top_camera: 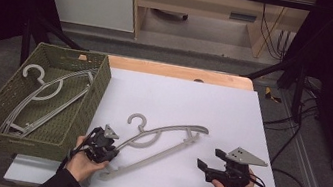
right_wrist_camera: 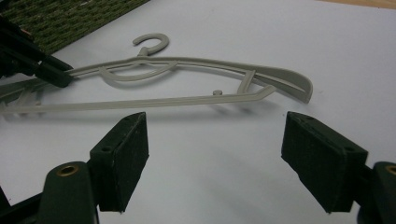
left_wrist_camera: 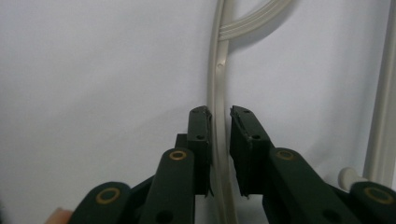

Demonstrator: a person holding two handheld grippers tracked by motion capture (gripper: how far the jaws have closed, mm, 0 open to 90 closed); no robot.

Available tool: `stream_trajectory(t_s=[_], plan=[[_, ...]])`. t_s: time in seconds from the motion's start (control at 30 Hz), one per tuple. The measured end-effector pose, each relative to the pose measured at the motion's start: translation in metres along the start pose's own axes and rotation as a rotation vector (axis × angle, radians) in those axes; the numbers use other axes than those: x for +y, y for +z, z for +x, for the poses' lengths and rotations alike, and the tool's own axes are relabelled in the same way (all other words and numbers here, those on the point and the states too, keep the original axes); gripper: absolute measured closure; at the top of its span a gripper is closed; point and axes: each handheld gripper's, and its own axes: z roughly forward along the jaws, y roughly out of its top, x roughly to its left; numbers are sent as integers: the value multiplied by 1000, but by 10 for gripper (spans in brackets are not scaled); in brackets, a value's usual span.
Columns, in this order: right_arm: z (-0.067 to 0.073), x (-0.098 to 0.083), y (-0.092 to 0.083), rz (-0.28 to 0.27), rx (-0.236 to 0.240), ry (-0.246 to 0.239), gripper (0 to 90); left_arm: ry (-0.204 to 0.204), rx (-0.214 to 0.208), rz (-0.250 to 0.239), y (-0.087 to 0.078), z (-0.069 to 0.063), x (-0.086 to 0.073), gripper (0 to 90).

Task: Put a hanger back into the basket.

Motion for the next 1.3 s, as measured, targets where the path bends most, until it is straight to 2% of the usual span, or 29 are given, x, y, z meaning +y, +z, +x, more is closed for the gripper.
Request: stream_trajectory(t_s=[0.1,0.13,0.23,0.37,0.53,0.7,0.8,0.87,1.0,1.03,1.23,1.3], plan=[[-1,0,-1,-2,-2,-4,228,-3,9,8,0,-2,1,817],[-1,0,-1,-5,-2,1,227,14,23,11,0,-3,1,819],[-1,0,-2,0,-5,-1,224,17,22,-4,-1,-3,0,821],[-3,0,-3,-3,-3,4,222,6,-20,-28,-9,1,-5,823],[-6,-1,-7,-13,-4,11,222,-4,-26,-99,-26,1,-5,825],[-10,0,-13,-30,-12,18,221,22,-13,-159,-47,-1,-2,826],[-12,0,-16,-41,-18,29,221,8,-8,-220,-59,1,0,827],[-14,0,-18,-45,-20,29,222,7,-5,-238,-66,2,0,828],[-16,1,-21,-56,-27,39,222,-1,-2,-302,-81,5,1,829],[-16,1,-21,-55,-27,35,222,0,1,-303,-85,6,2,829],[-18,1,-24,-60,-31,43,223,-10,25,-392,-109,12,3,830],[-18,1,-24,-62,-29,44,223,-12,47,-420,-119,16,5,830]])
